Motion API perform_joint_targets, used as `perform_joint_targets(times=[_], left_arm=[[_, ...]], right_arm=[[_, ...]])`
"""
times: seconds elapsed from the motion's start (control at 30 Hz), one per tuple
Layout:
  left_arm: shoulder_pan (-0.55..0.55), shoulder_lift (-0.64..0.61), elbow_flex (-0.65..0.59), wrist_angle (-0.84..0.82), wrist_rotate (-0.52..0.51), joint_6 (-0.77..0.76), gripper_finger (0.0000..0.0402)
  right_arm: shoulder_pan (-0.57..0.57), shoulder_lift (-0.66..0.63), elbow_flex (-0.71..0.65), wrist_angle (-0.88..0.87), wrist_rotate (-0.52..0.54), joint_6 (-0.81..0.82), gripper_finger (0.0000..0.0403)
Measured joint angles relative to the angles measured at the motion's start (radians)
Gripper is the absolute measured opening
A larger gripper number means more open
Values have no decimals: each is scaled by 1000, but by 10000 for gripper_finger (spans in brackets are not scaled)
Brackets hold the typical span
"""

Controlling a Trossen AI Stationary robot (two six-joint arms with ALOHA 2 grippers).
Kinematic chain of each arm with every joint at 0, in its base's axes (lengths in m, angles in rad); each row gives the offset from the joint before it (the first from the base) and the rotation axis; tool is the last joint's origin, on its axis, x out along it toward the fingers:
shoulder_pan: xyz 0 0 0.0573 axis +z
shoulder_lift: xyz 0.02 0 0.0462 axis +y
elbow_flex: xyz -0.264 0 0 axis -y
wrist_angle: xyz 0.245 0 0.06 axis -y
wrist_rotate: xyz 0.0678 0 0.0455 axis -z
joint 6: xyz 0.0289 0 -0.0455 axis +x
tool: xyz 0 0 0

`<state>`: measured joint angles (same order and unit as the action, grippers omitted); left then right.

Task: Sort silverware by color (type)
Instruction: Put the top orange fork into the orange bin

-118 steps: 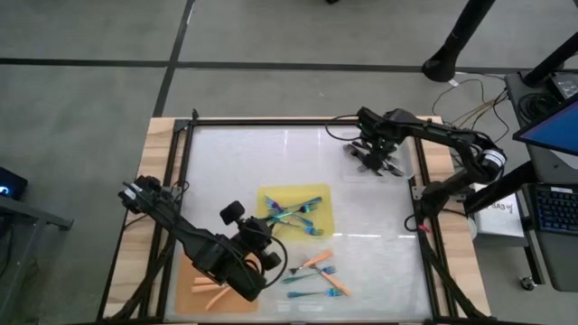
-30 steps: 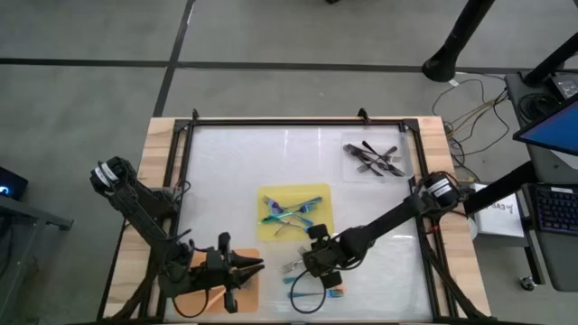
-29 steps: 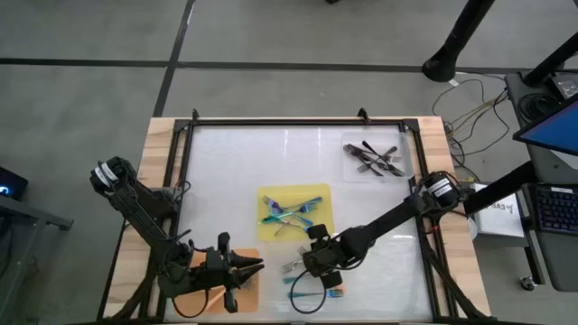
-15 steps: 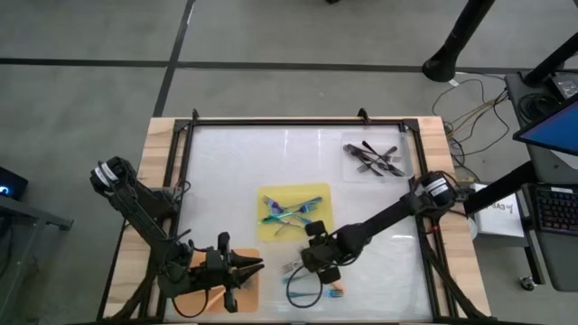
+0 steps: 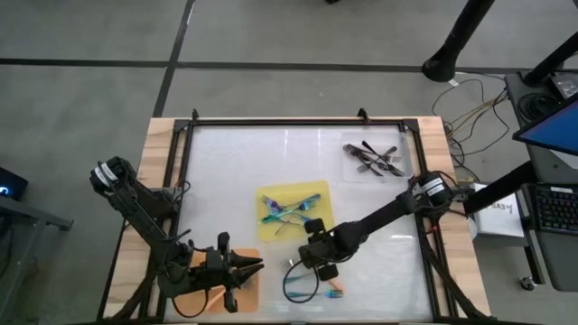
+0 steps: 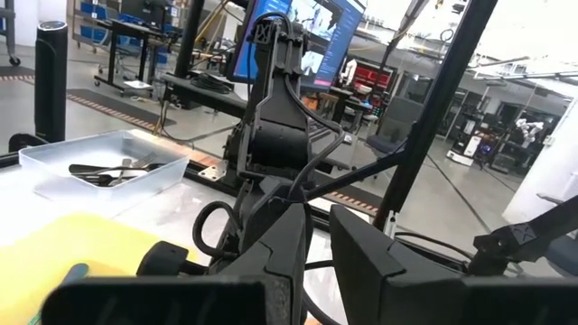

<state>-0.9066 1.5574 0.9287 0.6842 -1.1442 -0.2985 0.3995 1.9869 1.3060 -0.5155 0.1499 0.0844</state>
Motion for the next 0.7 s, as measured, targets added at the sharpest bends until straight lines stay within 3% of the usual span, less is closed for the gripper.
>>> perform_joint_targets(times=[0.17,0.43,0.7], left_arm=[[0,0,0,0,4,0,37],[0,0,0,26,31,-17,40],[6,0,0,13,45,-7,77]], right_arm=[[3,-30,-2,-6,-18,20,38],[23,-172,-9,-54,-65,28,38],[62,-374,-8,-16,-38,9,38]])
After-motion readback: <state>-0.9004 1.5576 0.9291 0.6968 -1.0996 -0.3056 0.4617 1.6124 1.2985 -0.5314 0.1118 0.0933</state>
